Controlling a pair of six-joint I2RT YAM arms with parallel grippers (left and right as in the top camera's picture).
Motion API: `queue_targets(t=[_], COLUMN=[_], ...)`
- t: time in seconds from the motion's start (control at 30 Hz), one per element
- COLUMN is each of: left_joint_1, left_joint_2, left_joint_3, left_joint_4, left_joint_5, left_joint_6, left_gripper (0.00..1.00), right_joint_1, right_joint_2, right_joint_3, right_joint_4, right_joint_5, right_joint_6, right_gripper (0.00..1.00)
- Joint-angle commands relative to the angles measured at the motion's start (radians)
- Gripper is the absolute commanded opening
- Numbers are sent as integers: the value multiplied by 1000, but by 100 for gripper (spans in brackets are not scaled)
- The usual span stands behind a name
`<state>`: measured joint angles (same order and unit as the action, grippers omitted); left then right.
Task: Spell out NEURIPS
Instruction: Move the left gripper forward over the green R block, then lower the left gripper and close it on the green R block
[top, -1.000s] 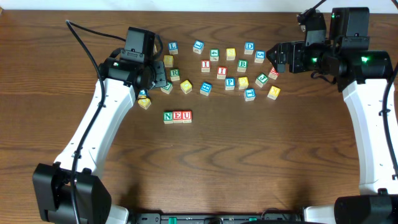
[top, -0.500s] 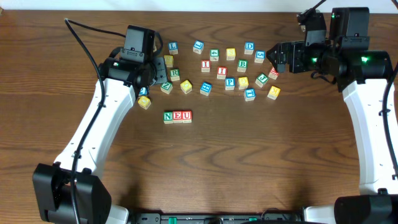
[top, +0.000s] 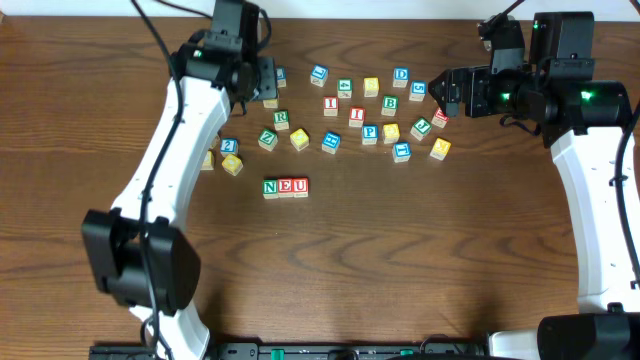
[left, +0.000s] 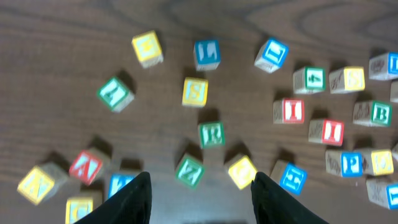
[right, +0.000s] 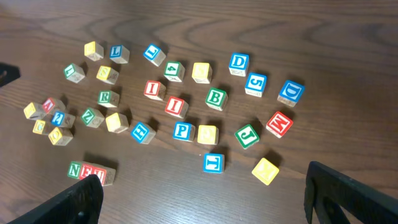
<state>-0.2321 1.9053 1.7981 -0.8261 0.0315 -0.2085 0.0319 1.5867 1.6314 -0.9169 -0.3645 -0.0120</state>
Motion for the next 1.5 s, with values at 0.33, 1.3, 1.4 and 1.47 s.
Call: queue_targets(t=[0.33, 1.3, 1.4, 1.47], left_joint_1=[-54, -111, -111, -111], left_joint_2=[198, 334, 336, 338], left_joint_3=[44, 42, 42, 35], left_joint_4=[1, 76, 83, 92], left_joint_5=[3, -167, -175, -175], left_joint_6=[5, -85, -85, -85], left_gripper=[66, 74, 71, 68], right_joint_1=[-4, -4, -4, -4], right_joint_2=[3, 3, 3, 3], right_joint_3=[-3, -3, -3, -3], right_joint_4=[-1, -1, -1, -1], right_joint_5=[-8, -8, -8, -8], right_joint_6=[-11, -11, -12, -12], right_gripper=[99, 99, 99, 99])
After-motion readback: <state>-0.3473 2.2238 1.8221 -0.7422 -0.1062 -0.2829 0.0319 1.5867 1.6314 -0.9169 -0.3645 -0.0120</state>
